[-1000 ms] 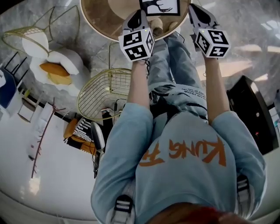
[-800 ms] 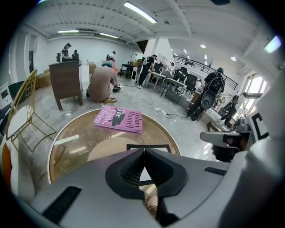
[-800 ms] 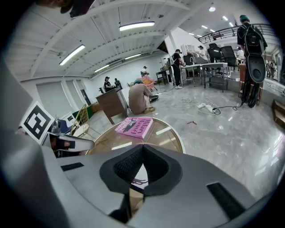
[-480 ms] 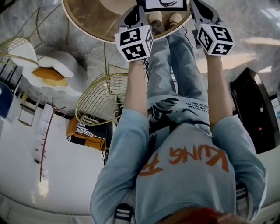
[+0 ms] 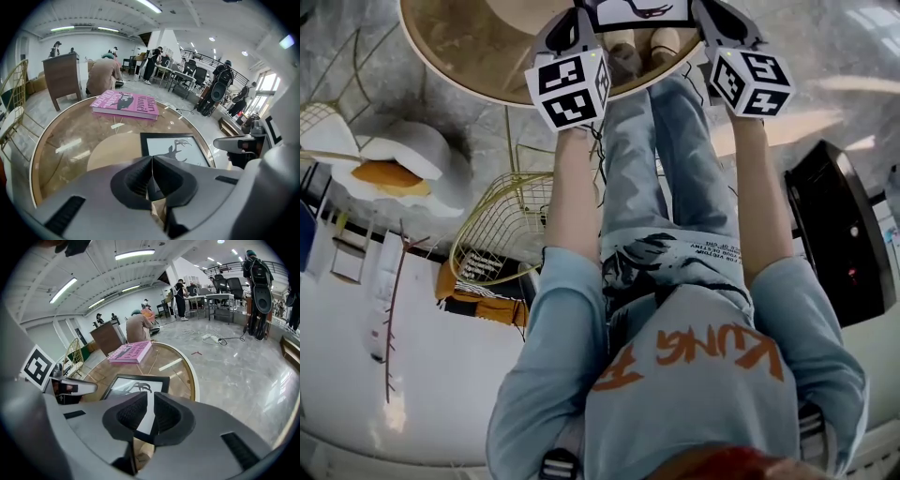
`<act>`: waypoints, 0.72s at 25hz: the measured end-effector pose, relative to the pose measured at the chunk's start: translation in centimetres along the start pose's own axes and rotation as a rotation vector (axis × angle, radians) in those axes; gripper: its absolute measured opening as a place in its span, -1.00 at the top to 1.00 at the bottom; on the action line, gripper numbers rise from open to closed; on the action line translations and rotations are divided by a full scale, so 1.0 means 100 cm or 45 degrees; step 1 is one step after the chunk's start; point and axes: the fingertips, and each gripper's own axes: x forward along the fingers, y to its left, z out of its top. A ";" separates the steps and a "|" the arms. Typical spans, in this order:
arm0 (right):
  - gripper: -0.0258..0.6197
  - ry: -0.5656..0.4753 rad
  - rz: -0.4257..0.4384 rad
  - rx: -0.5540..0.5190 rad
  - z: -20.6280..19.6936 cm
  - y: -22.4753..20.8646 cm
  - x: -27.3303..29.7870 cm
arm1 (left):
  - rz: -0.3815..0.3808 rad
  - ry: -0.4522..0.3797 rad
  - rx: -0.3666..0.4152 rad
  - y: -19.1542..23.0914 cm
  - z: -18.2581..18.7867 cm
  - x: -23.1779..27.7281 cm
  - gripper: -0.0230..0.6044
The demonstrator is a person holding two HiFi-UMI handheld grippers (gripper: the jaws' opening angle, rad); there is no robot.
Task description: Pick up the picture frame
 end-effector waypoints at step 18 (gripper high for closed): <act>0.59 0.157 -0.001 0.020 -0.025 -0.017 0.038 | -0.083 0.094 -0.133 0.009 -0.016 0.035 0.55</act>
